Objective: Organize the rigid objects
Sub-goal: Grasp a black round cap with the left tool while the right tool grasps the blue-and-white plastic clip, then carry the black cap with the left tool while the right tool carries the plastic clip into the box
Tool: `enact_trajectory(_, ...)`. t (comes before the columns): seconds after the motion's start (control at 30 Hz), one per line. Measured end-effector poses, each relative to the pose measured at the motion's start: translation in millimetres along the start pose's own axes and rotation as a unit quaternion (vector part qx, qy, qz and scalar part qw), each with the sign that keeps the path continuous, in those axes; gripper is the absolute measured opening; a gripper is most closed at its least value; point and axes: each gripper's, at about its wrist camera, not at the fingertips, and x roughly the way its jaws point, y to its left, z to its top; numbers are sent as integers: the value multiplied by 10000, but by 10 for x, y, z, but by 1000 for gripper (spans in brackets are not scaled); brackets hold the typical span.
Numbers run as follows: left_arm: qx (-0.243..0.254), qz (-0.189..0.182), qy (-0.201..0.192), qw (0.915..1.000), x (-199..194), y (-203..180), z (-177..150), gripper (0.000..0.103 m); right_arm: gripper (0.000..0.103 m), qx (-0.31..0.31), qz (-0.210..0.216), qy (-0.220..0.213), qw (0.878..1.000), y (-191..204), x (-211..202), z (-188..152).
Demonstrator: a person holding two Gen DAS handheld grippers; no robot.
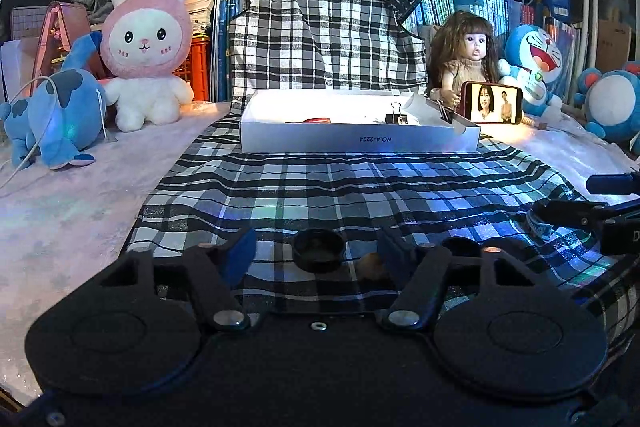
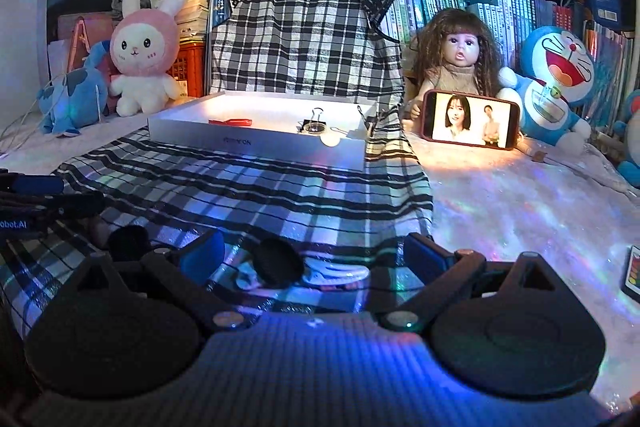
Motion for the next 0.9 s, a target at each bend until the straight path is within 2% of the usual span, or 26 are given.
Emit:
enact_trajectory(0.1, 11, 18, -1, 10000, -12, 6, -7, 48, 96, 41, -70, 17, 10000, -33, -13, -15)
enact_trajectory(0.37, -113, 95, 103, 9998, 16, 79, -29, 42, 81, 111, -193, 41, 9997, -64, -21, -43)
enact_trajectory(0.53, -264, 156, 47, 9995, 19, 127, -29, 34, 74, 58, -452, -195, 9988, -63, -95, -54)
enact_trajectory(0.67, -326, 168, 42, 9993, 34, 159, -25, 33, 72, -17, -539, -203, 9983, -72, -115, -40)
enact_trajectory(0.9, -237, 190, 53, 9995, 54, 136, -41, 33, 67, -61, -570, 52, 9983, -32, -26, -88)
